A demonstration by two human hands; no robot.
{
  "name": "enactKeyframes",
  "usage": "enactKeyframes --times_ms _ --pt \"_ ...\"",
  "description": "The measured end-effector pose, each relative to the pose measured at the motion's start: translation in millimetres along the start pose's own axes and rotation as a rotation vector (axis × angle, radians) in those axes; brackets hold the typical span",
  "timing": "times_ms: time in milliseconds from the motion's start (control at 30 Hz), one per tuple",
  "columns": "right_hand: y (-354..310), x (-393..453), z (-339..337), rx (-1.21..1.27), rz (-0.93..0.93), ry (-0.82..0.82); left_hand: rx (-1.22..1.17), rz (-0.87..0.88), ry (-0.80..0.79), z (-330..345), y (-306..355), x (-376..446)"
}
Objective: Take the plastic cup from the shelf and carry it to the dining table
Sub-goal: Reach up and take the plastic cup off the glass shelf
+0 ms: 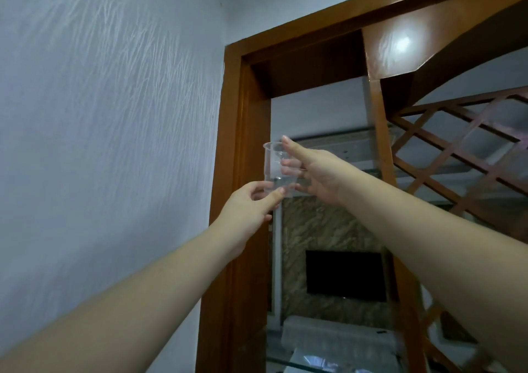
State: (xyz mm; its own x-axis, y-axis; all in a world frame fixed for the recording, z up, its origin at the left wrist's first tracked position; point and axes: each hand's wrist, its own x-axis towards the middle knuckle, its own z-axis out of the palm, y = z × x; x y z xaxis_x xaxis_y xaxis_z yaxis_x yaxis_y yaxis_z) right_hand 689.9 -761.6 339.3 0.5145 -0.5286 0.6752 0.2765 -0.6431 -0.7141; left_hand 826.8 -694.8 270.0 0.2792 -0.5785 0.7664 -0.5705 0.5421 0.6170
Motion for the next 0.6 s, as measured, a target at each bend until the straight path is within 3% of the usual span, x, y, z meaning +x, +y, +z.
enactKeyframes --times_ms 300,600 --pt "-8 -37 0 -0.047 0.086 -0.013 -0.300 -0.037 -0.060 8 -9 -41" --pt "32 -82 -25 -0.002 0.138 -0.043 -0.579 -0.179 -0.098 52 -20 -89"
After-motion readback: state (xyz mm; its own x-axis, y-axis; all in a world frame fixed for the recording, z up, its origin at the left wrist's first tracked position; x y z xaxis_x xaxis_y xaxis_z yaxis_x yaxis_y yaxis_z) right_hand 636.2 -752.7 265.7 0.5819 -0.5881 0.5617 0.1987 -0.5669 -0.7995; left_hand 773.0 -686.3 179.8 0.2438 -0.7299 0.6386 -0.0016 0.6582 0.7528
